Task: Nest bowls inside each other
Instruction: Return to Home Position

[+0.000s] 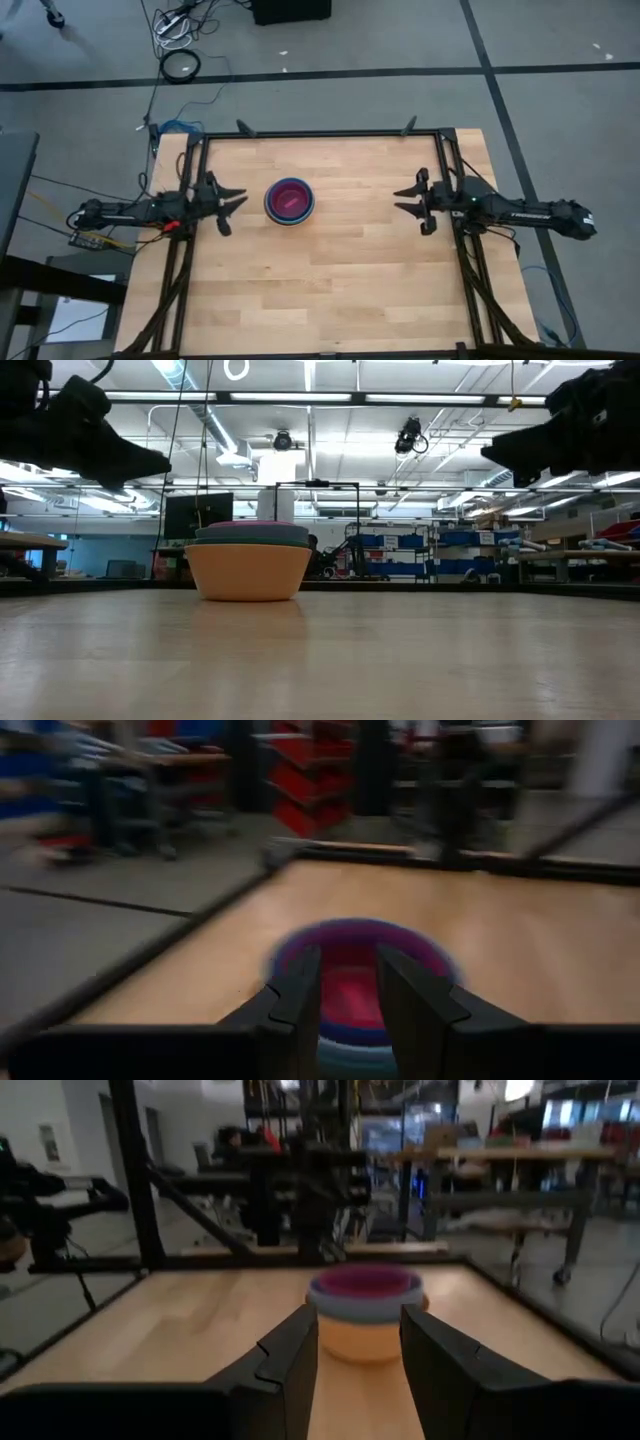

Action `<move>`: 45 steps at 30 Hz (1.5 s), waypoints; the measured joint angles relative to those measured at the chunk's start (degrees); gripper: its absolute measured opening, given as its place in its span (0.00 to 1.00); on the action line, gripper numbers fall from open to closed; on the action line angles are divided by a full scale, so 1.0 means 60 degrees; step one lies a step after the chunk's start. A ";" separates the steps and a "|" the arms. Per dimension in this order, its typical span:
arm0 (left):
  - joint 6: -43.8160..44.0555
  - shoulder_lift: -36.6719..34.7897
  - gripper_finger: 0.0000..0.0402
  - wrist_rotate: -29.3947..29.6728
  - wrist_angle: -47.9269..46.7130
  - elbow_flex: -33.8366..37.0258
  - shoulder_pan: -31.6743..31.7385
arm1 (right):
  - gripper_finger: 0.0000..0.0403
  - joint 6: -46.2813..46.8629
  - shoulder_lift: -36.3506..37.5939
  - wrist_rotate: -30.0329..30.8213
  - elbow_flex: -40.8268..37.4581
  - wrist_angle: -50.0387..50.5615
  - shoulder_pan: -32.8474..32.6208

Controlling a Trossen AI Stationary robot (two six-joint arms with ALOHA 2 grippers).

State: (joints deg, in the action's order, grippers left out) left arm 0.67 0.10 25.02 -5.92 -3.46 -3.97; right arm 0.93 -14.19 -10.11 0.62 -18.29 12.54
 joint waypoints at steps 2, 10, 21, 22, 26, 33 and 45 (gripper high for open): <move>0.0271 0.0000 0.26 -0.0701 -0.0155 -0.0022 -0.0003 | 0.33 0.0064 -0.0058 -0.0002 -0.0003 0.0300 0.0043; 0.0441 0.0036 0.26 -0.1065 -0.0188 -0.0026 0.0000 | 0.33 0.0071 -0.0136 -0.0003 0.0000 0.0613 0.0054; 0.0443 0.0041 0.26 -0.1043 -0.0156 -0.0026 0.0000 | 0.33 0.0073 -0.0136 -0.0002 0.0000 0.0606 0.0050; 0.0444 0.0040 0.26 -0.1043 -0.0156 -0.0022 0.0000 | 0.33 0.0073 -0.0136 -0.0002 0.0000 0.0606 0.0050; 0.0441 0.0044 0.26 -0.1043 -0.0152 -0.0022 0.0000 | 0.33 0.0073 -0.0136 0.0000 0.0000 0.0606 0.0050; 0.0441 0.0044 0.26 -0.1040 -0.0147 -0.0022 0.0000 | 0.33 0.0073 -0.0136 -0.0001 0.0000 0.0606 0.0050; 0.0441 0.0044 0.26 -0.1037 -0.0137 -0.0018 0.0000 | 0.33 0.0073 -0.0136 0.0000 0.0000 0.0605 0.0050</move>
State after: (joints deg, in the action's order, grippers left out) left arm 3.31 0.36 18.80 -6.74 -3.57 -3.97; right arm 1.37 -15.00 -10.11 0.62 -14.66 12.84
